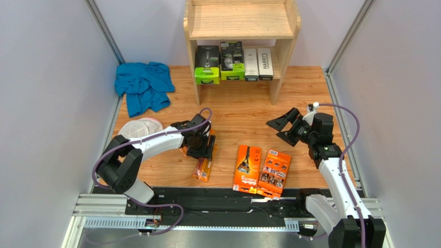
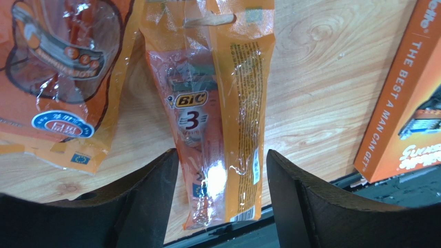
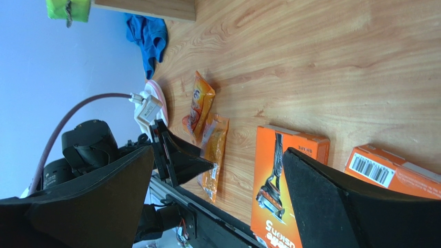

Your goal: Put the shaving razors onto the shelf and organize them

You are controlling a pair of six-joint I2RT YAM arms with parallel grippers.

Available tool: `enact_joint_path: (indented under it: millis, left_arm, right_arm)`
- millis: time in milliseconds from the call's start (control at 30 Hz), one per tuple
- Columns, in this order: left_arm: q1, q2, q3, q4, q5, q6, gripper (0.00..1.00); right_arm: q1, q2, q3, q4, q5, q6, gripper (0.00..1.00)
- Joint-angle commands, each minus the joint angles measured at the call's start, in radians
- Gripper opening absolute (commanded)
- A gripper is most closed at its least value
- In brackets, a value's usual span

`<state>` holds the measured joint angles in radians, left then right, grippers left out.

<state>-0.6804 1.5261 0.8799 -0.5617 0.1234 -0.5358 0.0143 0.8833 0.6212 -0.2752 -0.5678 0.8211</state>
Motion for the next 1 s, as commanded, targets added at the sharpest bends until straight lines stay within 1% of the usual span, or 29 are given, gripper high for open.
enact_joint_path:
  millis: [0, 67, 133, 233, 300, 333, 400, 433, 467, 533, 700, 767, 800, 867, 900, 933, 967]
  left_arm:
    - [-0.036, 0.037, 0.057, -0.046, -0.071, 0.020, 0.70]
    - [-0.051, 0.051, 0.077, -0.063, -0.087, 0.020, 0.66]
    - [-0.070, 0.074, 0.103, -0.098, -0.122, 0.020, 0.65]
    - [-0.100, 0.117, 0.143, -0.147, -0.198, 0.025, 0.63]
    - [-0.117, 0.149, 0.163, -0.177, -0.237, 0.025, 0.56]
    - [-0.132, 0.157, 0.180, -0.185, -0.249, 0.023, 0.46]
    - [-0.146, 0.169, 0.188, -0.193, -0.266, 0.016, 0.36]
    - [-0.148, 0.169, 0.194, -0.193, -0.265, 0.016, 0.28]
    - [-0.150, 0.166, 0.194, -0.191, -0.261, 0.013, 0.25]
    - [-0.150, 0.152, 0.194, -0.185, -0.254, 0.011, 0.19]
    - [-0.150, 0.063, 0.203, -0.179, -0.235, -0.004, 0.16]
    - [-0.148, 0.020, 0.221, -0.181, -0.228, -0.016, 0.15]
    - [-0.148, 0.010, 0.229, -0.188, -0.225, -0.032, 0.14]
    - [-0.148, -0.013, 0.269, -0.196, -0.211, -0.056, 0.07]
    - [-0.150, -0.018, 0.283, -0.198, -0.200, -0.061, 0.06]
    - [-0.148, -0.021, 0.313, -0.202, -0.189, -0.065, 0.03]
    - [-0.148, -0.021, 0.330, -0.208, -0.165, -0.073, 0.02]
  right_arm:
    - [0.000, -0.046, -0.032, -0.041, -0.023, -0.030, 0.99]
    - [0.000, -0.055, -0.038, -0.056, -0.020, -0.036, 0.99]
    - [0.000, -0.069, -0.043, -0.064, -0.023, -0.036, 0.99]
    - [0.000, -0.078, -0.043, -0.078, -0.024, -0.042, 0.99]
    - [0.000, -0.081, -0.047, -0.084, -0.026, -0.043, 0.99]
    - [0.000, -0.083, -0.049, -0.084, -0.027, -0.042, 0.99]
    - [0.000, -0.086, -0.055, -0.087, -0.032, -0.043, 0.99]
    - [0.000, -0.089, -0.058, -0.091, -0.033, -0.043, 0.99]
    - [0.001, -0.095, -0.060, -0.094, -0.037, -0.045, 0.98]
    - [0.001, -0.106, -0.069, -0.102, -0.049, -0.050, 0.98]
    - [0.027, -0.165, -0.095, -0.107, -0.070, -0.040, 0.98]
    - [0.087, -0.188, -0.104, -0.108, -0.049, -0.014, 0.98]
    - [0.142, -0.214, -0.107, -0.105, -0.012, -0.002, 0.98]
    - [0.209, -0.239, -0.121, -0.091, 0.032, 0.042, 0.98]
    - [0.289, -0.248, -0.126, -0.075, 0.090, 0.059, 0.98]
    - [0.327, -0.260, -0.127, -0.064, 0.121, 0.072, 0.98]
    - [0.367, -0.261, -0.135, -0.050, 0.150, 0.099, 0.98]
